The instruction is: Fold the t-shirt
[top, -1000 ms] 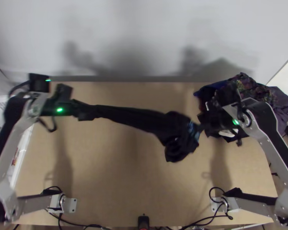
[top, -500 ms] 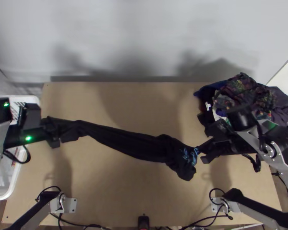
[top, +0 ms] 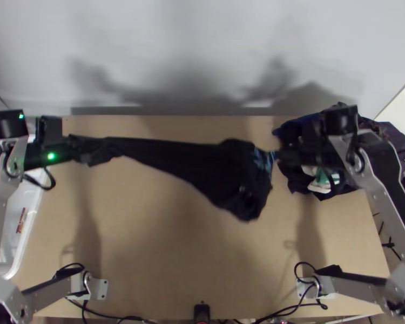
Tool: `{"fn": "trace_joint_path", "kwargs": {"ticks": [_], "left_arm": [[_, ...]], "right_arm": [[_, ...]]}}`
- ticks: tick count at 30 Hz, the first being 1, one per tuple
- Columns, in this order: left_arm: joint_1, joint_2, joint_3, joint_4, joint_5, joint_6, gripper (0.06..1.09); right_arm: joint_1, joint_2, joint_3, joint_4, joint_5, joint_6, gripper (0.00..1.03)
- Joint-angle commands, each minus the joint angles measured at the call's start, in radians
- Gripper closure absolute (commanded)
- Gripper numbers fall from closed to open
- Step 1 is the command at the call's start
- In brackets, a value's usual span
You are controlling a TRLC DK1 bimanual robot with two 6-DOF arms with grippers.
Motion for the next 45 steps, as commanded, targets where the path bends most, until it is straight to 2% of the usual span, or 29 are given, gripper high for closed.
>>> {"fn": "trace_joint_path", "kwargs": {"ticks": [1, 9, 14, 16, 18, 22, 25, 31, 34, 40, 45], "left_arm": [[-0.057, 0.095, 0.022, 0.06, -0.025, -0.032, 1.03], [-0.318, -0.035, -0.305, 0.11, -0.026, -0.043, 1.03], [-0.422, -0.043, -0.401, 0.127, -0.056, -0.017, 1.03], [-0.418, -0.038, -0.403, 0.127, -0.059, -0.001, 1.03], [-0.399, -0.026, -0.392, 0.129, -0.059, 0.005, 1.03], [-0.395, 0.002, -0.377, 0.141, -0.057, -0.004, 1.03], [-0.399, 0.006, -0.372, 0.162, -0.057, -0.015, 1.03], [-0.344, 0.006, -0.358, 0.165, -0.059, -0.009, 1.03], [-0.272, 0.0, -0.338, 0.152, -0.059, 0.014, 1.03], [-0.014, 0.008, -0.278, 0.076, -0.056, 0.112, 1.03], [0.007, 0.014, -0.269, 0.064, -0.057, 0.114, 1.03]], "right_arm": [[0.027, 0.129, 0.094, 0.063, 0.003, 0.031, 1.0], [0.005, 0.218, -0.208, 0.041, 0.002, -0.036, 1.0], [0.01, 0.281, -0.283, 0.054, 0.002, -0.081, 0.98], [0.001, 0.323, -0.28, 0.05, 0.002, -0.099, 0.76], [-0.013, 0.353, -0.277, 0.044, -0.001, -0.099, 0.48], [-0.01, 0.396, -0.259, -0.095, -0.003, -0.182, 0.04], [-0.012, 0.349, -0.269, -0.147, -0.001, -0.265, 0.03], [-0.029, 0.162, -0.236, -0.298, 0.008, -0.294, 0.05], [0.03, 0.096, -0.248, -0.371, 0.011, -0.317, 0.05], [0.139, 0.06, -0.331, -0.379, 0.014, -0.328, 0.05], [0.281, 0.094, -0.354, -0.348, 0.043, -0.329, 0.05]]}}
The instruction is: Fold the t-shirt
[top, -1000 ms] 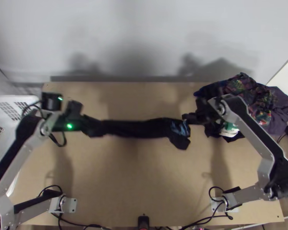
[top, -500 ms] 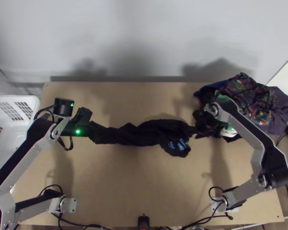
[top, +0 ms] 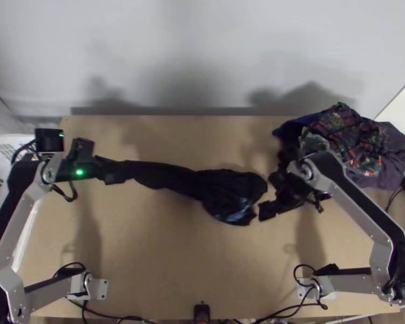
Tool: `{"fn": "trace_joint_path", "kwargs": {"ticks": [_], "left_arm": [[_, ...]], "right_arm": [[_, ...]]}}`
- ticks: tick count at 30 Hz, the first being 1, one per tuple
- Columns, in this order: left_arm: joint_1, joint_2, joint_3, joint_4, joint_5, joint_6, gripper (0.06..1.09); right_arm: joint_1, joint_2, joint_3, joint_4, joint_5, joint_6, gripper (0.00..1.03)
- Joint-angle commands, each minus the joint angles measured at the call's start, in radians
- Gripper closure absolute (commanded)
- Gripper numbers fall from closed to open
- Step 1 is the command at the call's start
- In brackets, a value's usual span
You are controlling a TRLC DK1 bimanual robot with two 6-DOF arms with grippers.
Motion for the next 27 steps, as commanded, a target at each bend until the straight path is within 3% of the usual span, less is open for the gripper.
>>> {"fn": "trace_joint_path", "kwargs": {"ticks": [1, 4, 15, 27], "left_arm": [[0.093, 0.005, 0.023, -0.037, 0.001, 0.032, 1.03], [0.101, -0.007, 0.017, -0.05, 0.001, 0.046, 1.03], [0.133, -0.088, -0.023, -0.136, 0.006, 0.117, 1.03], [0.078, -0.12, -0.045, -0.137, 0.006, 0.097, 1.03]], "right_arm": [[0.157, 0.009, -0.036, 0.036, 0.056, 0.003, 0.05], [0.142, 0.066, 0.013, 0.068, 0.108, 0.018, 0.05], [-0.096, 0.343, 0.266, 0.149, 0.108, 0.079, 0.05], [0.01, 0.48, 0.323, 0.22, 0.107, 0.107, 0.1]]}}
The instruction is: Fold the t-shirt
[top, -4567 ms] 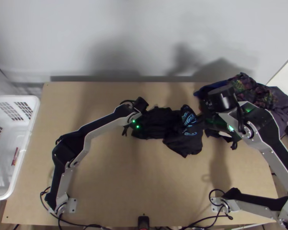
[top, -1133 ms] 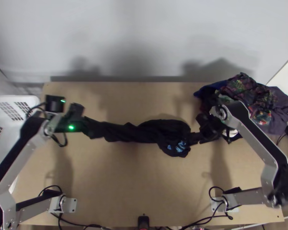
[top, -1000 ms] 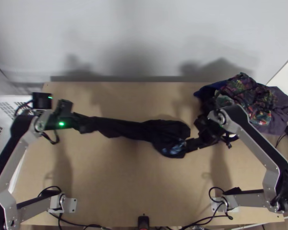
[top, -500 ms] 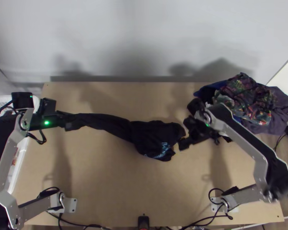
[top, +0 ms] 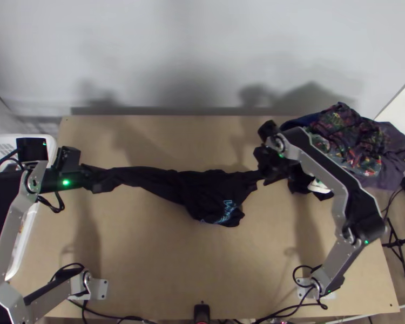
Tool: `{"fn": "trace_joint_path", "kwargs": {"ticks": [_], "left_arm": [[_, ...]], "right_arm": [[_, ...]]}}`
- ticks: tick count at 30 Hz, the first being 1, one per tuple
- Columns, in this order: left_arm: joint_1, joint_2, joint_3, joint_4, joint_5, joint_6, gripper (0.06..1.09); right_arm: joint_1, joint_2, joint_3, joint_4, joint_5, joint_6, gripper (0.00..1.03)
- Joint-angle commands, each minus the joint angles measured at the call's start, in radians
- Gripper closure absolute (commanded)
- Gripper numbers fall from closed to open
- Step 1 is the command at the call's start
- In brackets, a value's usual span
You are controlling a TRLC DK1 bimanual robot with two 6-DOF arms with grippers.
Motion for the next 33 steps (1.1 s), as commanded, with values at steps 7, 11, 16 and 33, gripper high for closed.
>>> {"fn": "trace_joint_path", "kwargs": {"ticks": [7, 11, 16, 33], "left_arm": [[-0.014, -0.035, -0.022, -0.004, -0.001, -0.004, 1.03], [-0.003, -0.033, -0.022, -0.004, -0.001, 0.004, 1.03], [-0.003, -0.03, -0.022, -0.004, -0.001, 0.01, 1.03], [0.116, -0.021, 0.084, 0.0, 0.034, -0.007, 1.03]], "right_arm": [[0.039, 0.105, 0.039, 0.098, 0.003, 0.002, 0.17], [0.04, 0.111, 0.039, 0.142, 0.003, 0.0, 0.25], [0.04, 0.112, 0.028, 0.188, 0.004, 0.0, 0.57], [0.023, -0.323, 0.33, 0.064, 0.021, -0.004, 1.0]]}}
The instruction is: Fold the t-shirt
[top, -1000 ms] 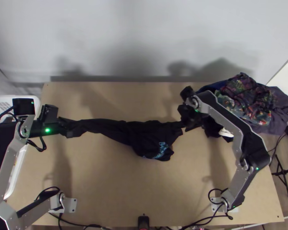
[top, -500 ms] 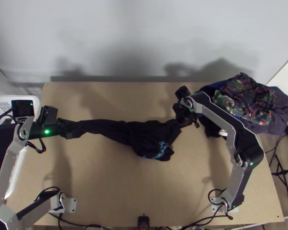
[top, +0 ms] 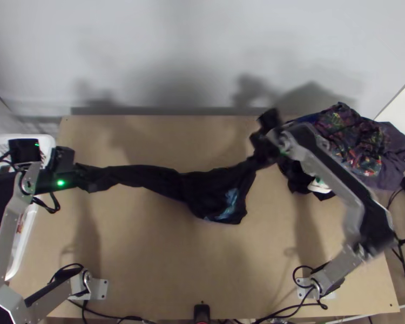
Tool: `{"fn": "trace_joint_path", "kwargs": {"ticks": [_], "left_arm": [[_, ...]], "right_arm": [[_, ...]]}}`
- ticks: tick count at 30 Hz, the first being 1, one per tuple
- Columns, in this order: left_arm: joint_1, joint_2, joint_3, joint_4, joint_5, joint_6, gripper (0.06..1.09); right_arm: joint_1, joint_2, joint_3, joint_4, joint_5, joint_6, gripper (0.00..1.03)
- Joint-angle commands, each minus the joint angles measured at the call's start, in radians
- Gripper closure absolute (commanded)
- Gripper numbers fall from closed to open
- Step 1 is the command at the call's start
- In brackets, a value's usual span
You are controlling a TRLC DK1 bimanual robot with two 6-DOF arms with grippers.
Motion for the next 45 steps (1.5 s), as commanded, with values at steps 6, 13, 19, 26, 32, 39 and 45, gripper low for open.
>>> {"fn": "trace_joint_path", "kwargs": {"ticks": [6, 13, 19, 26, 32, 39, 45], "left_arm": [[0.216, -0.035, 0.222, 0.005, 0.083, -0.097, 1.03], [0.192, -0.224, 0.03, -0.201, 0.103, 0.101, 1.02], [0.04, -0.356, -0.105, -0.33, 0.097, 0.146, 1.0], [-0.146, -0.434, -0.212, -0.423, 0.002, 0.162, 0.1], [-0.015, -0.3, -0.083, -0.488, -0.053, 0.34, 0.1], [-0.236, -0.084, -0.05, -0.334, -0.087, 0.282, 0.11], [-0.5, 0.193, -0.002, -0.317, -0.128, 0.334, 0.13]], "right_arm": [[-0.054, -0.209, 0.713, -0.239, 0.004, 0.002, 1.0], [-0.031, -0.46, 0.314, -0.273, -0.006, -0.033, 1.0], [-0.037, -0.617, -0.006, -0.305, -0.088, -0.024, 1.0], [0.058, -0.695, -0.413, -0.322, -0.102, -0.067, 1.0], [0.067, -0.692, -0.529, -0.307, -0.099, -0.096, 1.0], [0.072, -0.677, -0.549, -0.27, -0.099, -0.093, 1.0], [0.07, -0.658, -0.532, -0.255, -0.099, -0.092, 1.0]]}}
